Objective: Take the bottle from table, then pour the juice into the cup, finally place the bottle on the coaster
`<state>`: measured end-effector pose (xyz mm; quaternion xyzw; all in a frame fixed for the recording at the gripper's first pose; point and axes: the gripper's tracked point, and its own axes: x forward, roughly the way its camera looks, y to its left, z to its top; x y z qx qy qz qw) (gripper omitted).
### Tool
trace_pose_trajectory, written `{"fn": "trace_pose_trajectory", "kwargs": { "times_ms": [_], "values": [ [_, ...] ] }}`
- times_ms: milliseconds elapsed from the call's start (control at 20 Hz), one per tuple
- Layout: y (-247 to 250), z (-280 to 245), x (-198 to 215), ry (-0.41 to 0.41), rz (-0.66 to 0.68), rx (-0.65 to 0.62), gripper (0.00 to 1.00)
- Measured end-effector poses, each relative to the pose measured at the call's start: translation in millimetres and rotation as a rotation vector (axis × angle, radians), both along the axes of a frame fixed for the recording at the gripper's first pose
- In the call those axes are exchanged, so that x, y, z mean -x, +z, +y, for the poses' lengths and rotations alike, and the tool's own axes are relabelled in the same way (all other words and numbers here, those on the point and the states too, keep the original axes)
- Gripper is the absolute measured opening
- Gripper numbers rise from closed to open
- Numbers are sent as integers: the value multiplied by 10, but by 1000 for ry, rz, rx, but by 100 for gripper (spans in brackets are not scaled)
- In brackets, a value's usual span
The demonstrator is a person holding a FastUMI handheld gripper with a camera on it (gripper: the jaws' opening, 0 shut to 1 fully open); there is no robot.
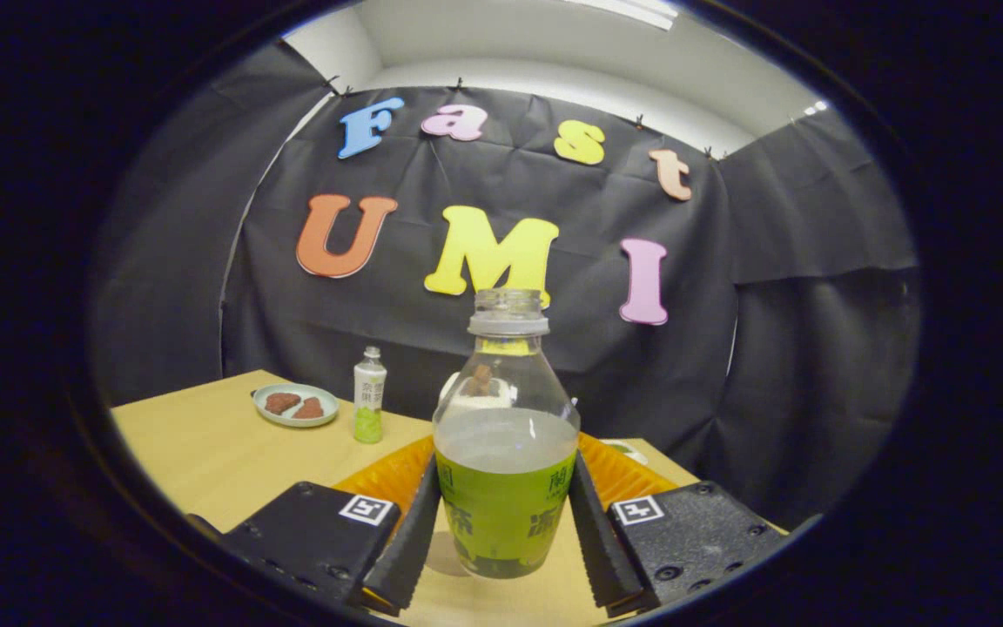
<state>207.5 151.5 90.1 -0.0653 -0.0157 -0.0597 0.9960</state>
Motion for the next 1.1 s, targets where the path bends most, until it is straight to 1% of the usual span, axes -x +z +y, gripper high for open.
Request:
{"fn": "trace_pose_trajectory", "kwargs": {
  "times_ms": [150, 400, 600, 650, 750, 800, 1100],
  "values": [
    [-226, 97, -192, 58, 50, -61, 76],
    [-515, 165, -499, 103, 47, -82, 76],
    [-724, 128, -766, 113, 59, -106, 76],
    [-765, 135, -827, 127, 69, -110, 76],
    [-851, 101, -926, 125, 91, -109, 76],
    [-896, 101, -940, 140, 100, -113, 77],
    [-925, 112, -888, 152, 86, -58, 78]
  ]
}}
